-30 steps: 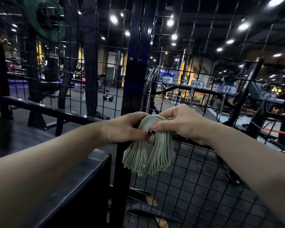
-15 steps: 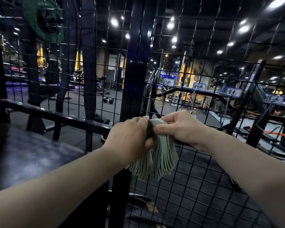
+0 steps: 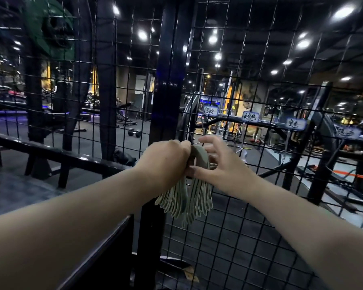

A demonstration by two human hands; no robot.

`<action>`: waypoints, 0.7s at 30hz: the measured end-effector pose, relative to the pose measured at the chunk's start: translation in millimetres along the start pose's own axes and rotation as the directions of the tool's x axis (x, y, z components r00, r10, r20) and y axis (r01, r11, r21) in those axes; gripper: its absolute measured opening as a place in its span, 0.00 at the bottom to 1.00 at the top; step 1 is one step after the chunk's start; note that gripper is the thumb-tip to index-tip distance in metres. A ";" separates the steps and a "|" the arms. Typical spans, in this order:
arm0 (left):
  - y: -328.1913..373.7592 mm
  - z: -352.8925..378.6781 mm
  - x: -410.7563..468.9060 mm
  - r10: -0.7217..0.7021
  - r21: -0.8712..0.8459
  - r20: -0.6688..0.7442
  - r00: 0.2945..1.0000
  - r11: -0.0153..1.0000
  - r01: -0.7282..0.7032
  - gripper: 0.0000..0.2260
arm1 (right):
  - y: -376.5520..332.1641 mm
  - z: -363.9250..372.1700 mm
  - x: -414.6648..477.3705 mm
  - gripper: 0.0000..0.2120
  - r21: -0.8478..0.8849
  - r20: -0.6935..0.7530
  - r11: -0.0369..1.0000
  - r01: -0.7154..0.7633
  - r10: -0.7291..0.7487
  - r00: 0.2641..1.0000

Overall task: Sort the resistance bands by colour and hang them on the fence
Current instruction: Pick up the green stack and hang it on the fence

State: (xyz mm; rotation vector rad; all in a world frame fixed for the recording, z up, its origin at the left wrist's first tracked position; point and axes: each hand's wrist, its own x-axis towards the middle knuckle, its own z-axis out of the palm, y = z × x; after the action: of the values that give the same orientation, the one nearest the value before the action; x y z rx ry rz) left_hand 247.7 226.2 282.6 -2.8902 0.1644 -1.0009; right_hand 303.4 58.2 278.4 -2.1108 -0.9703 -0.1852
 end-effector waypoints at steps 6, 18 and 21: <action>-10.5 6.6 13.7 -0.007 -0.044 -0.044 0.999 0.999 0.005 0.10 | 0.2 22.1 -4.7 0.30 -0.207 -0.223 0.977 0.056 -0.103 0.969; -26.2 11.5 40.9 0.026 -0.044 -0.115 0.993 0.999 -0.031 0.09 | -10.8 48.7 24.4 0.20 -0.347 -0.442 0.933 -0.096 -0.073 0.894; -33.8 13.1 54.1 0.046 -0.041 -0.117 0.992 0.998 -0.051 0.08 | -5.4 37.3 34.3 0.17 -0.595 -0.372 0.793 -0.132 -0.125 0.920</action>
State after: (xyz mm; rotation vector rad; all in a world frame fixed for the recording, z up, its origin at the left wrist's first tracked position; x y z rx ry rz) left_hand 300.6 253.3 309.1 -2.8529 0.2663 -1.1710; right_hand 316.9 106.8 270.9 -2.5042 -0.7086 -1.0111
